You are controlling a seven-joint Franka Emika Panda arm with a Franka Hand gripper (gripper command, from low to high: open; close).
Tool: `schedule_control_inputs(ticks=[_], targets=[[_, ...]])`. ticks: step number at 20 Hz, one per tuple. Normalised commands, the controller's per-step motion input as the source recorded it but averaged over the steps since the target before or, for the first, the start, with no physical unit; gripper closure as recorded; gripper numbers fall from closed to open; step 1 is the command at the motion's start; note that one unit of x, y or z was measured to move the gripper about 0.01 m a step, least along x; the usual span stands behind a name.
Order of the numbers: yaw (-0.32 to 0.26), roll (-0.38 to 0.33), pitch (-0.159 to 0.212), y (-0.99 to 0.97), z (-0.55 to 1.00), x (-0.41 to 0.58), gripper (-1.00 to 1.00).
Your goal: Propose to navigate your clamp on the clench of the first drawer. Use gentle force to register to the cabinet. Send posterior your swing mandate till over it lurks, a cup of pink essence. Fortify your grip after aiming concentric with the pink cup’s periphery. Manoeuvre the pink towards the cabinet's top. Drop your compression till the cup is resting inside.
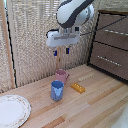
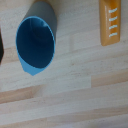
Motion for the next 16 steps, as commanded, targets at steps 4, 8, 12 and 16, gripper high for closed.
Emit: schedule_control_inputs(ticks=[4, 8, 12, 16], targets=[[0.149, -0.092, -0.045, -0.28, 0.62, -0.154, -1.0], [0.157, -0.158, -0.02, -0.26, 0.57, -0.144, -1.0], [0.139, -0.215, -0.014, -0.29, 0.39, -0.147, -1.0], [0.134, -0.275, -0.023, -0.31, 0.18, -0.159, -1.0]])
